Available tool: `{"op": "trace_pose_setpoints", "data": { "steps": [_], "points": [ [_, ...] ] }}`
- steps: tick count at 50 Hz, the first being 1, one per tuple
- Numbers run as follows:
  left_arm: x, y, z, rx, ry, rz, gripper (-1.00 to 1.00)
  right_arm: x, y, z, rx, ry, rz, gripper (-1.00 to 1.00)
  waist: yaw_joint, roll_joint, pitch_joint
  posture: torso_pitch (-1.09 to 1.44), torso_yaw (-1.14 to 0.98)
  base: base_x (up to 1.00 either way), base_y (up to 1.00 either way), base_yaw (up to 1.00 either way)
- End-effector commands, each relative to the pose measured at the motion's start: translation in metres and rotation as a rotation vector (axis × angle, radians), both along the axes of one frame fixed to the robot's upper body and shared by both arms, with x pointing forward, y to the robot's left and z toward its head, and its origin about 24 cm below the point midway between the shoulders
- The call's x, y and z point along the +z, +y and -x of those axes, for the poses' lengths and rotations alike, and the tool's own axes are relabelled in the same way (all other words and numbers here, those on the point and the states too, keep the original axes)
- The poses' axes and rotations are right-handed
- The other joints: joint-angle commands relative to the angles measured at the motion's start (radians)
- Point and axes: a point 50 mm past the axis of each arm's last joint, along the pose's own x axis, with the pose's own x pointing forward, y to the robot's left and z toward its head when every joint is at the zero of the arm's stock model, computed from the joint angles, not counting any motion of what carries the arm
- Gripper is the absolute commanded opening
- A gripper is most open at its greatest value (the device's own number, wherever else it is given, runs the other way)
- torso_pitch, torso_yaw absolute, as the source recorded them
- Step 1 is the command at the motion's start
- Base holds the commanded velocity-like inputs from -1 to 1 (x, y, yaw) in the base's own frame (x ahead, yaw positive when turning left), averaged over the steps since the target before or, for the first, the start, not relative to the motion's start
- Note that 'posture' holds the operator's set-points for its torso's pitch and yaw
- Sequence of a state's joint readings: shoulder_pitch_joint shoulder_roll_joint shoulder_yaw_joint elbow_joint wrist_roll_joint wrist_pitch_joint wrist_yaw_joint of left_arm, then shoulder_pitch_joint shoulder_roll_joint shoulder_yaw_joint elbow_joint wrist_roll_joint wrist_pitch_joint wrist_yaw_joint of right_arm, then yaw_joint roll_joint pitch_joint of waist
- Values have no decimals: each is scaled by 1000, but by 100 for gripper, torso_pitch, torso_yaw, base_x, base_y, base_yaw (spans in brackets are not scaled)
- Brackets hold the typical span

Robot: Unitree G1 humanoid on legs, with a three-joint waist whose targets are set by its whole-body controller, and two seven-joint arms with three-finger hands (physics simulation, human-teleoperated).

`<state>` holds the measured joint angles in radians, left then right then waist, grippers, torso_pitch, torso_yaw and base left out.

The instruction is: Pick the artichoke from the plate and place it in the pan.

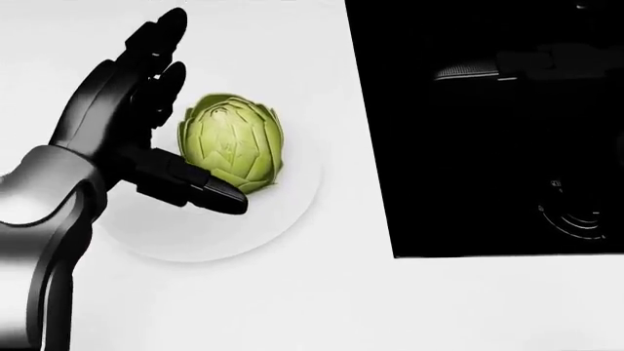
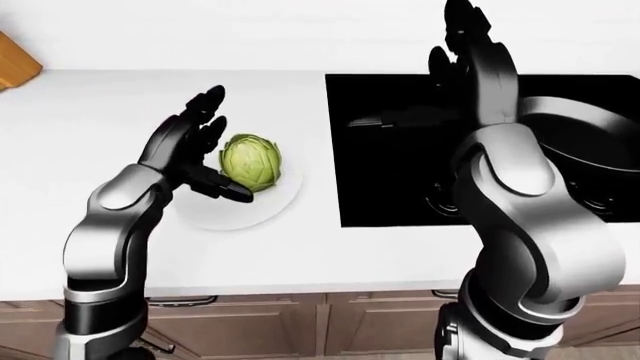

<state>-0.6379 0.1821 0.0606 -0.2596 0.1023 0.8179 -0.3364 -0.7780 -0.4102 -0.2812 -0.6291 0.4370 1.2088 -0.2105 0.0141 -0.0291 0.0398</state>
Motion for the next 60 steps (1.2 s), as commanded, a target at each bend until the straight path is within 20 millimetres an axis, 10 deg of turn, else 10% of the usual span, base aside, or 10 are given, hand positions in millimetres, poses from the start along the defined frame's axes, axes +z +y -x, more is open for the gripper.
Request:
{"op": "trace_pose_setpoints", "data": {
  "steps": [1, 60],
  "points": [
    [19, -1, 2, -6, -95, -5, 100, 12, -1, 5, -6, -76, 2, 100, 0, -1, -25, 0, 0, 0, 0, 0],
    [1, -5, -19, -16, -55, -92, 100, 13, -1, 7, -5, -82, -2, 100, 1, -4, -28, 0, 0, 0, 0, 0]
  ]
}}
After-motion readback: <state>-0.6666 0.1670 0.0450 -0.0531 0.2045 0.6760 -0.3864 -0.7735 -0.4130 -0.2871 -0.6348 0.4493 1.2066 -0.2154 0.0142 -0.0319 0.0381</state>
